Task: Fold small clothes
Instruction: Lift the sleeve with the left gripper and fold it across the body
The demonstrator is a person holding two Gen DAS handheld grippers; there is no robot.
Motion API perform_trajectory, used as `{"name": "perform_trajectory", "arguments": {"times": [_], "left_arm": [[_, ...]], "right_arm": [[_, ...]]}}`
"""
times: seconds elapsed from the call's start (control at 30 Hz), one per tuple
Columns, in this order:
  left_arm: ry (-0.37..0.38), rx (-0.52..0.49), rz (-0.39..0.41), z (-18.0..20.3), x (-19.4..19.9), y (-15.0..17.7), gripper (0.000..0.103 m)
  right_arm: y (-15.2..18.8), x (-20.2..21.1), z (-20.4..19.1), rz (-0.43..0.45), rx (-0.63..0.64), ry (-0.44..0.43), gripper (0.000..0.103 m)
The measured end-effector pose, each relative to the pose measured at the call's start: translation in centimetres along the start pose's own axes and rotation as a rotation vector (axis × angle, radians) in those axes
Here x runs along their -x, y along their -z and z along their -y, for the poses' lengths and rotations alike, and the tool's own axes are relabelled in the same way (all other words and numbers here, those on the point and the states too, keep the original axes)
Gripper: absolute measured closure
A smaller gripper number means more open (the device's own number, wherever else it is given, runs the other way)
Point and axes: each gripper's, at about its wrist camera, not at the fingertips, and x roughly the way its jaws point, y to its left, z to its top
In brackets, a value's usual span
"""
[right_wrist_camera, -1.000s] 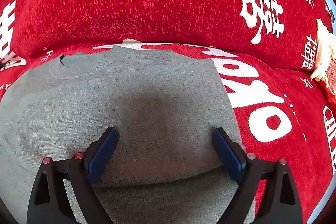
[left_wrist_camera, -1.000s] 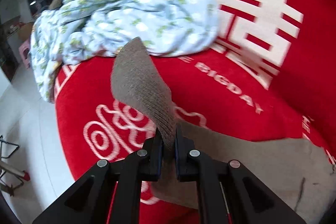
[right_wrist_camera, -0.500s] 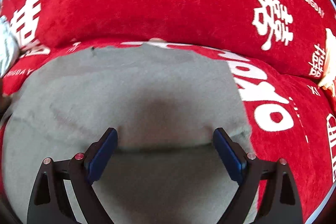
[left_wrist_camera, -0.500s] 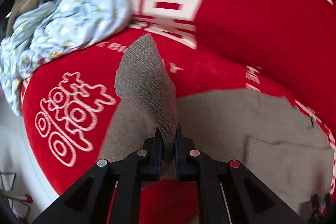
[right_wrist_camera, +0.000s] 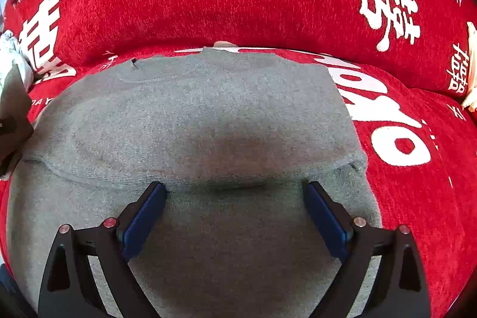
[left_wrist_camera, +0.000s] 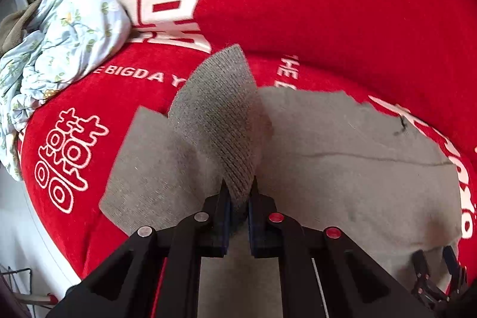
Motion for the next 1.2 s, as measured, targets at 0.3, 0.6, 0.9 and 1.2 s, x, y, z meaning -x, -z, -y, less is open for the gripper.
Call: {"name": "perform_trajectory", "arguments": {"times": [0.3,0.6,0.9,1.2], "left_arm": [[-0.001,-0.054,-0.003,4.7,0.5,0.2,0.093],[0.020,-0.123,0.018,9.5,1.7,-0.2,0.093],[0.038,-0.185,0.018,12.8,2.1,0.6,0.093],[0.057,-0.243,0.030,15.8,3.1,1.0,0.093]], "right_arm": [[0.0,0.0,0.2,0.010,-0.011,-0.024,0.003],[0.2,0.6,0.6,0.017,-0.031,-0.054,0.003],[1.5,1.8,1.1,0.011,0.039,0.003,0.003],[2.1,2.4,3.2,0.011,0.012,0.009,0.003]]}}
